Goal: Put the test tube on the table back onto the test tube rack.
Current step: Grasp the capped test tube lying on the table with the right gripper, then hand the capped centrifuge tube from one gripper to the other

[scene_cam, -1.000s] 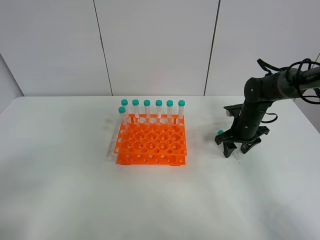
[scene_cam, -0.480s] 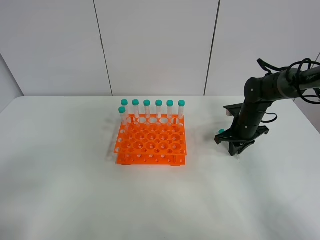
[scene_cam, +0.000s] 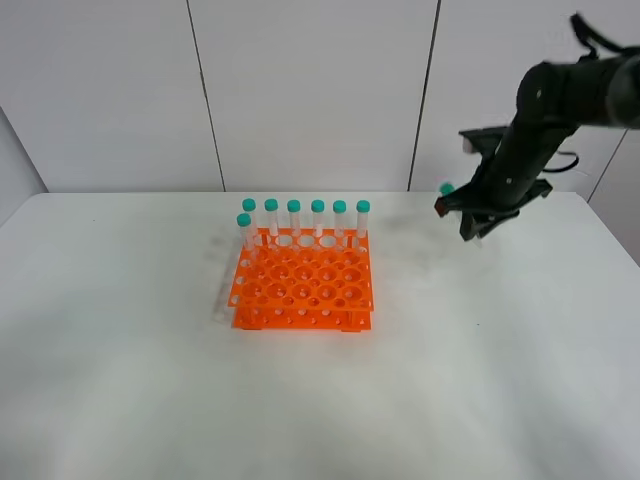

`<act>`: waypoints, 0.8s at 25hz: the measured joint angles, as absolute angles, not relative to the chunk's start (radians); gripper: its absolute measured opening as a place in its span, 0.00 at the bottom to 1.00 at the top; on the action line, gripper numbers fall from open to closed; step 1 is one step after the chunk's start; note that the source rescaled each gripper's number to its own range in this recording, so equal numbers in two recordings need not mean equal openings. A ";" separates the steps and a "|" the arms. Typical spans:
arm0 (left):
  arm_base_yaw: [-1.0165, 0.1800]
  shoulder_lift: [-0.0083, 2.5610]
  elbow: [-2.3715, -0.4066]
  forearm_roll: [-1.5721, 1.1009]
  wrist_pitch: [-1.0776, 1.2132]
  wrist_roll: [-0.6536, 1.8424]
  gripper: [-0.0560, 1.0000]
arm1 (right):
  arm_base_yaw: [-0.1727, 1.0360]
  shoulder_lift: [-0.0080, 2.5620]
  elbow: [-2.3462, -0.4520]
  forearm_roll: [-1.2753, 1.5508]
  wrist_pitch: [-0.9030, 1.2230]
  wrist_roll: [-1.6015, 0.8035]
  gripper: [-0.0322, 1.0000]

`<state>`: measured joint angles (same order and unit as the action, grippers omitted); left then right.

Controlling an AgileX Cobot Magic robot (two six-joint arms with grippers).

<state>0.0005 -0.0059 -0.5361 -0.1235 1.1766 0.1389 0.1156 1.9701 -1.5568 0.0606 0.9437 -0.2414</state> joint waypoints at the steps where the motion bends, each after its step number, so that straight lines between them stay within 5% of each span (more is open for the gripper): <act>1: 0.000 -0.006 -0.536 -0.124 1.176 0.139 1.00 | 0.116 1.946 -1.576 0.088 0.951 -0.261 0.06; 13: 0.000 -0.006 -0.536 -0.124 1.166 0.139 1.00 | 0.127 1.679 -1.622 0.389 0.922 -0.410 0.06; 20: 0.000 -0.006 -0.536 -0.124 1.166 0.139 1.00 | 0.340 1.613 -1.622 0.452 0.844 -0.462 0.06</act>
<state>0.0005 -0.0059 -0.5361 -0.1235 1.1659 0.1389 0.3402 1.6135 -1.6221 0.4519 0.8440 -0.4621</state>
